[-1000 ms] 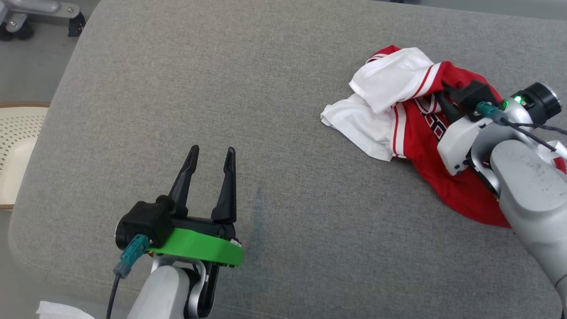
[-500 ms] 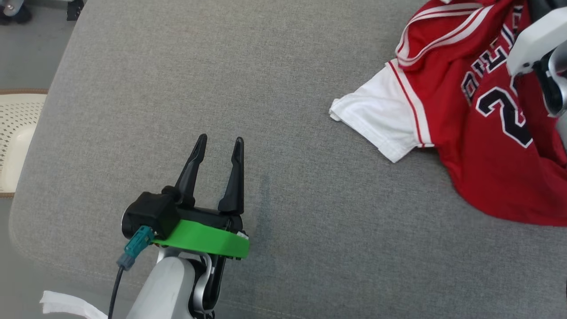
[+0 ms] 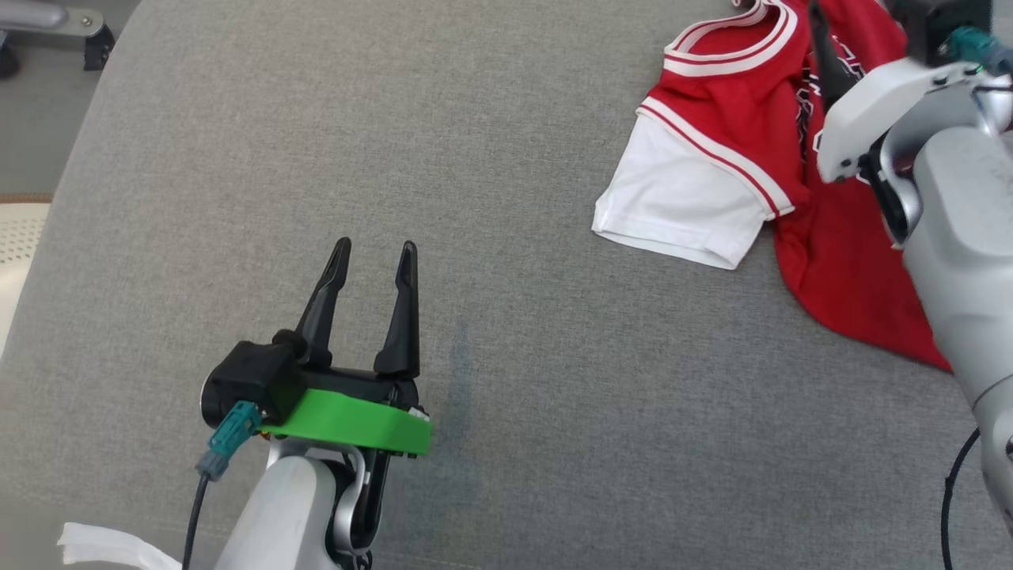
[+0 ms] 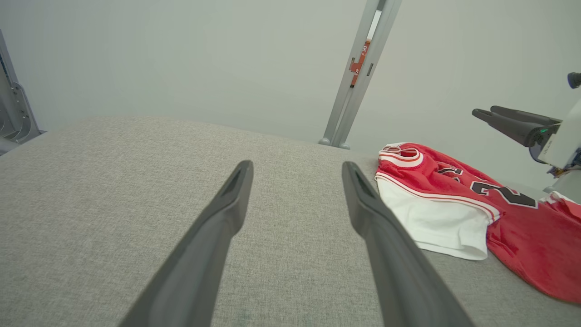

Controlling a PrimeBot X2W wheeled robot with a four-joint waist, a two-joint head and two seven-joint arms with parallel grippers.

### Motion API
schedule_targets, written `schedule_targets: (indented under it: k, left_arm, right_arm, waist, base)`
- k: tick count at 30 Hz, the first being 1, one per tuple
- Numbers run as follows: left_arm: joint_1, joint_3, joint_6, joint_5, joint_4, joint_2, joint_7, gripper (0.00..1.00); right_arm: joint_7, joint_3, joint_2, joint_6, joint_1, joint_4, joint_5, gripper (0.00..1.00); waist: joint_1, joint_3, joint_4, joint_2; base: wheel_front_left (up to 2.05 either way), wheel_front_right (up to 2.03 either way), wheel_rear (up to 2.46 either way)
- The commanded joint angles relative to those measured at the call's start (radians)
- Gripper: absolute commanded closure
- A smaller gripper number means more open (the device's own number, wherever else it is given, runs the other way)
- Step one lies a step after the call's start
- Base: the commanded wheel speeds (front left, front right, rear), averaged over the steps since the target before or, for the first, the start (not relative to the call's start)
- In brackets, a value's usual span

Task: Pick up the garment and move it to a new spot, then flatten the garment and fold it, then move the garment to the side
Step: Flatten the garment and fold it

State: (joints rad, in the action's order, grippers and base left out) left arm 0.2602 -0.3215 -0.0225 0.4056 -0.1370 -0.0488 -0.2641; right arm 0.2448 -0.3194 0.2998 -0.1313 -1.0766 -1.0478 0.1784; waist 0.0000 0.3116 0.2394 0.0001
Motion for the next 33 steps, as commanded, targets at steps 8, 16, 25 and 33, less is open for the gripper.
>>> schedule_targets:
  k: [8, 16, 25, 33]
  left_arm:
    - [-0.039, 0.065, -0.013, -0.032, -0.008, -0.004, 0.000, 0.00]
    - [-0.073, 0.115, -0.027, -0.039, -0.009, -0.004, 0.000, 0.00]
    - [-0.052, 0.115, -0.038, -0.088, -0.087, -0.004, 0.000, 0.00]
    - [0.122, 0.065, -0.029, -0.167, -0.358, -0.011, 0.008, 0.00]
  right_arm:
    - [0.021, -0.048, -0.004, 0.001, 0.227, 0.206, 0.112, 0.00]
    - [0.020, 0.100, -0.047, 0.001, 0.580, 0.538, 0.155, 0.00]
    - [0.020, 0.193, -0.163, 0.001, 0.800, 0.705, 0.120, 0.00]
    - [0.020, 0.180, -0.177, 0.001, 0.772, 0.740, 0.086, 0.00]
  waist:
    - [0.0000, -0.104, -0.132, -0.0001]
    - [0.0000, -0.154, -0.224, -0.0001]
    - [0.0000, -0.141, -0.336, -0.0001]
    - [0.0000, -0.091, -0.438, -0.0001]
  base:
    - [0.00, 0.00, 0.00]
    - [0.00, 0.00, 0.00]
    - [0.00, 0.00, 0.00]
    - [0.00, 0.00, 0.00]
